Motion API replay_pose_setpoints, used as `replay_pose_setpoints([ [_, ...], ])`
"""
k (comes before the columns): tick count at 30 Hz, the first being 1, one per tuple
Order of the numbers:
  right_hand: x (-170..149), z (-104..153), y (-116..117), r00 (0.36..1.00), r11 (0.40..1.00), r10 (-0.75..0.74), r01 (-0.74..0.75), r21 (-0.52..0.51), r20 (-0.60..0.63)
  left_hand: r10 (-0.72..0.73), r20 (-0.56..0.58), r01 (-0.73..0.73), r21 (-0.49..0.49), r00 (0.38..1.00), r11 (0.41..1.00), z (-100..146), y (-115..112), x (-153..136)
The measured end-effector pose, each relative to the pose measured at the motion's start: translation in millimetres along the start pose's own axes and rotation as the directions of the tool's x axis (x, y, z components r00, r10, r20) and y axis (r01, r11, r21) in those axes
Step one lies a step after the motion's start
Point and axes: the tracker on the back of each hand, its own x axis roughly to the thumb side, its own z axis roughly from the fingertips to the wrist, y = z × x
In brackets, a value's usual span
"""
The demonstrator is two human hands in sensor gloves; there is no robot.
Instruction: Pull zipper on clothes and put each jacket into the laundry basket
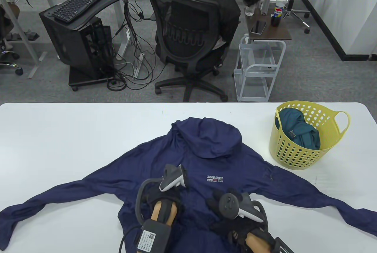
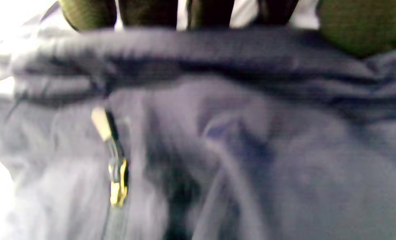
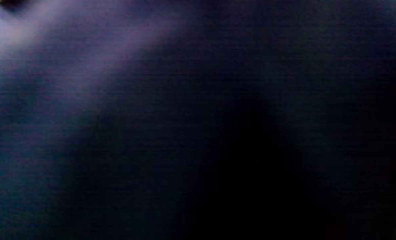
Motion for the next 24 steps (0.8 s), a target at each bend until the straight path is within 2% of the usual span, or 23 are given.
replay_pose_setpoints([
  [1,5,2,2,1.000,1.000,0.018,-0.018,0.008,0.010,0.001,-0.008,-0.001,0.010,1.000,1.000,1,6,0],
  [3,16,6,6,0.999,0.999,0.036,-0.036,0.012,0.037,0.027,0.000,-0.027,0.160,1.000,0.987,5,24,4],
  [4,21,7,9,0.998,0.999,0.046,-0.047,0.019,0.049,0.067,0.009,-0.067,0.279,0.998,0.958,7,35,8],
  [7,26,7,10,0.997,0.998,0.056,-0.057,0.021,0.061,0.122,0.067,-0.139,0.491,0.990,0.860,8,53,29],
  [10,24,7,10,0.997,0.999,0.044,-0.046,0.023,0.065,-0.019,0.053,-0.013,0.552,0.998,0.834,-6,64,58],
  [16,24,7,10,0.997,0.999,0.041,-0.043,0.030,0.066,-0.111,0.019,0.074,0.636,0.994,0.768,-47,77,96],
  [18,23,7,10,0.997,0.999,0.040,-0.042,0.032,0.067,-0.144,-0.030,0.129,0.648,0.989,0.751,-60,81,100],
  [21,23,7,10,0.997,0.999,0.040,-0.042,0.032,0.068,-0.143,-0.052,0.136,0.719,0.988,0.681,-66,93,95],
  [23,24,7,10,0.997,0.999,0.042,-0.044,0.032,0.068,-0.082,-0.037,0.081,0.760,0.996,0.645,-61,111,84],
  [24,23,7,10,0.997,0.999,0.042,-0.044,0.032,0.068,0.004,-0.018,0.012,0.801,1.000,0.599,-56,127,72],
])
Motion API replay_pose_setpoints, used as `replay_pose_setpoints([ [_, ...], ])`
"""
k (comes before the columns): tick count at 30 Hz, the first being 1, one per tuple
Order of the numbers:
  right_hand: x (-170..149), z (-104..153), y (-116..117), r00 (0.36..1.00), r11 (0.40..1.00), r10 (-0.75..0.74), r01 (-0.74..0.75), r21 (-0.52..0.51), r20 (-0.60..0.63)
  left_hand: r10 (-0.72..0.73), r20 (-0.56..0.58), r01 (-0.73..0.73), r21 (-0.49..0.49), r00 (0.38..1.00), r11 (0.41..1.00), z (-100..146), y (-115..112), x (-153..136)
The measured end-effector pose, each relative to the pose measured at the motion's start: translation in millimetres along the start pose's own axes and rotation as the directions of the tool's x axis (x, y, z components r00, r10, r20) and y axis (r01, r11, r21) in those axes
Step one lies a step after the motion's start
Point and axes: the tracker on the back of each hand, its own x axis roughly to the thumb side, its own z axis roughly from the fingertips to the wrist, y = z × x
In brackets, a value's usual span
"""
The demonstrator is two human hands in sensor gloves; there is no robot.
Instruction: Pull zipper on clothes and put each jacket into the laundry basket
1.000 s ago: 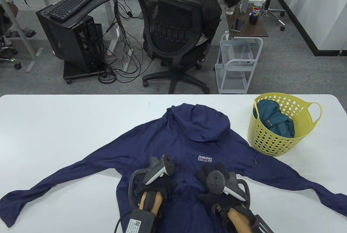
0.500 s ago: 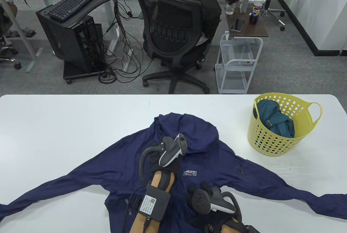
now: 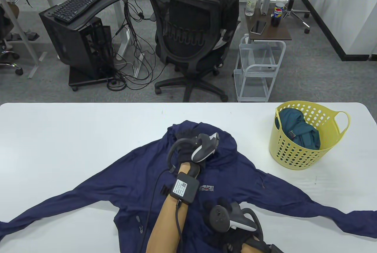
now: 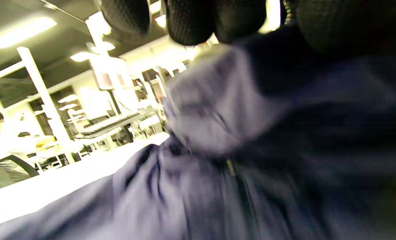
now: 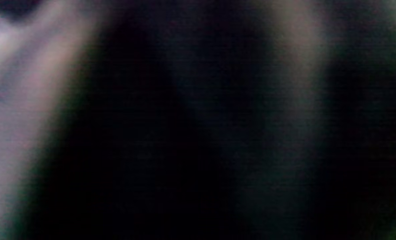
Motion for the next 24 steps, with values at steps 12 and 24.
replay_pose_setpoints([
  [12,2,0,1,1.000,1.000,-0.002,0.002,0.006,-0.003,0.958,-0.273,-0.946,-0.279,-0.084,-0.163,-29,-32,-97],
  [24,-8,8,-11,1.000,1.000,-0.026,0.025,-0.015,-0.011,0.356,-0.025,-0.317,-0.518,0.934,0.795,52,-68,-123],
])
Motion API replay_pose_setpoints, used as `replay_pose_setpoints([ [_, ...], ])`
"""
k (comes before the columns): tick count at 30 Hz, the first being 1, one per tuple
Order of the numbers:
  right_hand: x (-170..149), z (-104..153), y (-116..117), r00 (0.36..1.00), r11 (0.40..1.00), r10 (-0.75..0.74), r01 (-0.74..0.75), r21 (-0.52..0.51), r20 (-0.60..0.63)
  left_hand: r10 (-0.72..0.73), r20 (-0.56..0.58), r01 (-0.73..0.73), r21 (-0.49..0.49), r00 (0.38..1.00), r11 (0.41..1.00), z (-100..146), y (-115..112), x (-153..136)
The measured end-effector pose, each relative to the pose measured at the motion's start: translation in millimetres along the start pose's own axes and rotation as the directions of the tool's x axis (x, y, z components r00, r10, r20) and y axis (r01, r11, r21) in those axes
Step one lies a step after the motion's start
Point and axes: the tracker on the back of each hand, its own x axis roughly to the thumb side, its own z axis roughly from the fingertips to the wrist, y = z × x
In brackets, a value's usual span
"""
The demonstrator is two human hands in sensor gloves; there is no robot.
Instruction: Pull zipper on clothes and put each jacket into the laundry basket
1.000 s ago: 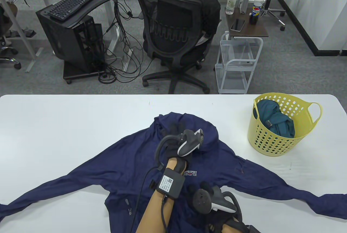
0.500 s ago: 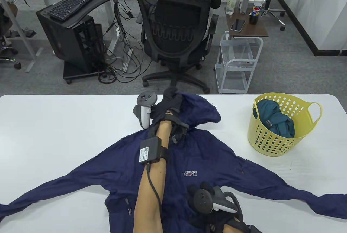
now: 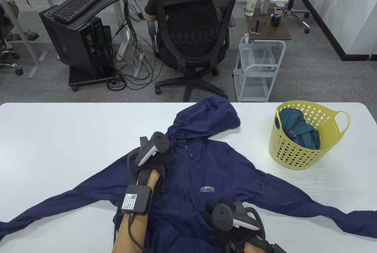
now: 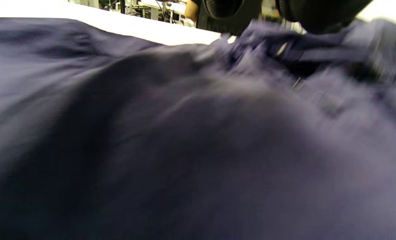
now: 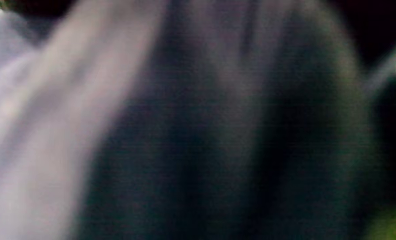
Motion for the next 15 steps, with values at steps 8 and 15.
replay_pose_setpoints([
  [8,-87,-1,-14,0.967,0.984,-0.132,0.155,0.087,-0.220,0.015,-0.133,-0.040,-0.183,0.991,0.982,21,-67,-26],
  [15,-138,11,-22,0.909,0.962,-0.260,0.273,-0.005,-0.326,0.244,-0.045,-0.244,0.007,0.969,0.970,40,-61,-29],
])
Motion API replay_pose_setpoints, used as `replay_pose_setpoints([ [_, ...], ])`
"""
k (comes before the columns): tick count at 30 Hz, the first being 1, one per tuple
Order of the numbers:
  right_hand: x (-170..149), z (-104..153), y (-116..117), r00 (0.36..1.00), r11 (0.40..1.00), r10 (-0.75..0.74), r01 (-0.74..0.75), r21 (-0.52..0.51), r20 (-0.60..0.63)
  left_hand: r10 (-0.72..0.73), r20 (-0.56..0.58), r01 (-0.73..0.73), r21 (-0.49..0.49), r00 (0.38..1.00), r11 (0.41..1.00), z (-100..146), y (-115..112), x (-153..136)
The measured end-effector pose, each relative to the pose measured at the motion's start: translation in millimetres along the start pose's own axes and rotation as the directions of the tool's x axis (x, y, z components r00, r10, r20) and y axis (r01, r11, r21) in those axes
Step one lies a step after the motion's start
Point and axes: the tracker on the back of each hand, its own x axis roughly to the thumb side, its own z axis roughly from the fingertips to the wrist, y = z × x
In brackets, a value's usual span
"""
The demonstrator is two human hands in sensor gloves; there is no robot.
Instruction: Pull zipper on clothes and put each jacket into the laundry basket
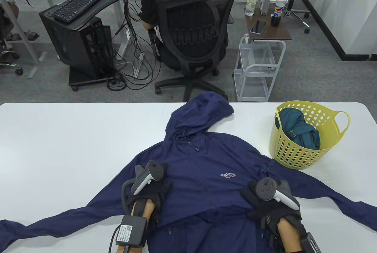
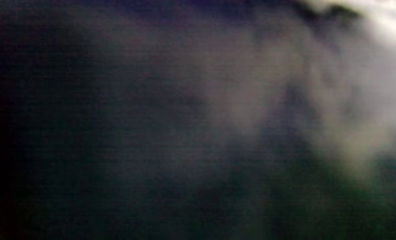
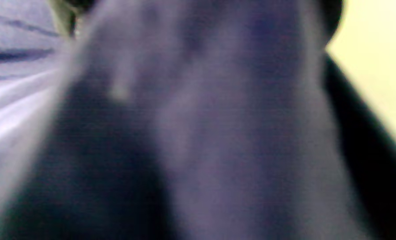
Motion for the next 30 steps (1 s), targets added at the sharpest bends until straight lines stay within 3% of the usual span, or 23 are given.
replay_pose_setpoints([
  [4,4,5,0,0.999,0.998,0.034,-0.034,-0.045,-0.007,-0.018,0.066,0.013,0.079,0.998,0.997,33,19,5],
  [8,25,20,-9,0.998,0.990,0.051,-0.045,-0.137,0.042,-0.251,0.035,0.249,0.049,0.967,0.967,76,26,20],
  [10,42,31,-12,0.991,0.974,0.061,-0.034,-0.223,0.118,-0.326,0.082,0.323,0.048,0.942,0.945,91,21,29],
  [15,110,41,-3,0.927,0.946,0.166,-0.054,-0.319,0.336,-0.400,0.210,0.442,-0.219,0.892,0.870,120,-15,41],
  [17,137,31,7,0.887,0.949,0.229,-0.112,-0.295,0.400,-0.398,0.224,0.451,-0.287,0.890,0.845,129,-28,39],
  [19,156,13,22,0.868,0.976,0.215,-0.177,-0.125,0.447,-0.359,0.244,0.419,-0.273,0.901,0.866,139,-30,36],
  [20,161,0,30,0.894,0.977,0.198,-0.211,-0.011,0.402,-0.339,0.254,0.409,-0.314,0.906,0.857,143,-33,32],
  [22,164,-22,37,0.926,0.964,0.233,-0.261,0.057,0.298,-0.319,0.261,0.399,-0.363,0.911,0.842,142,-41,23],
  [24,165,-38,36,0.935,0.964,0.247,-0.263,0.032,0.253,-0.332,0.228,0.398,-0.395,0.915,0.828,140,-51,12],
  [26,165,-50,33,0.947,0.969,0.246,-0.247,-0.022,0.208,-0.434,0.194,0.475,-0.374,0.880,0.797,138,-58,2],
  [30,162,-67,29,0.967,0.973,0.229,-0.226,-0.040,0.109,-0.420,0.129,0.438,-0.342,0.898,0.831,140,-55,-8],
])
